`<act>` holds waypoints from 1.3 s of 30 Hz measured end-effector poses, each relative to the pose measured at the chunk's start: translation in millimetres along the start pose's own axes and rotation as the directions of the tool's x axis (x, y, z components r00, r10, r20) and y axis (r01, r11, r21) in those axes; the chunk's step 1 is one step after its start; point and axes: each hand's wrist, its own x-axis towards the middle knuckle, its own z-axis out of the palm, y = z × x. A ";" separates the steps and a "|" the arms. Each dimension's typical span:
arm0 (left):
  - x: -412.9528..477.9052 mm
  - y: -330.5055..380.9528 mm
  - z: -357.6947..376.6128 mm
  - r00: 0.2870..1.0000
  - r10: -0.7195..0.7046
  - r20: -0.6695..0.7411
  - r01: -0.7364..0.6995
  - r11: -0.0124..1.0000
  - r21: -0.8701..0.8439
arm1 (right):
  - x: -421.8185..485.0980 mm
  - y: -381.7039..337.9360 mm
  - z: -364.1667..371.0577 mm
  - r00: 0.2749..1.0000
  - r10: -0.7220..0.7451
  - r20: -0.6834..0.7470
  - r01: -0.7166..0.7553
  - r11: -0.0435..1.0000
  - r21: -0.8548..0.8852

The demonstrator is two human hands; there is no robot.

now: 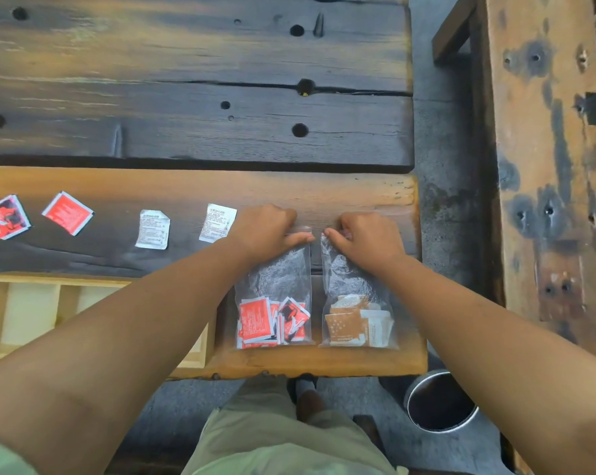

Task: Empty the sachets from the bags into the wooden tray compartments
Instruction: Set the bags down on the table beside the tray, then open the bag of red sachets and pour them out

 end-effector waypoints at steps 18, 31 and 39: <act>-102.2 42.7 -43.7 0.945 -0.163 -0.283 0.134 0.984 -0.121 | -84.6 -31.3 -30.2 0.973 -0.144 -0.179 0.166 0.979 0.119; -194.8 75.1 -30.9 0.882 -0.443 -0.160 0.316 0.808 -0.498 | -156.3 -81.1 -26.6 0.999 -0.011 0.035 -0.004 0.919 0.395; -196.0 75.5 -4.9 0.888 -0.454 0.067 0.377 0.637 -0.672 | -151.9 -97.5 -2.1 0.968 0.158 0.197 -0.240 0.823 0.515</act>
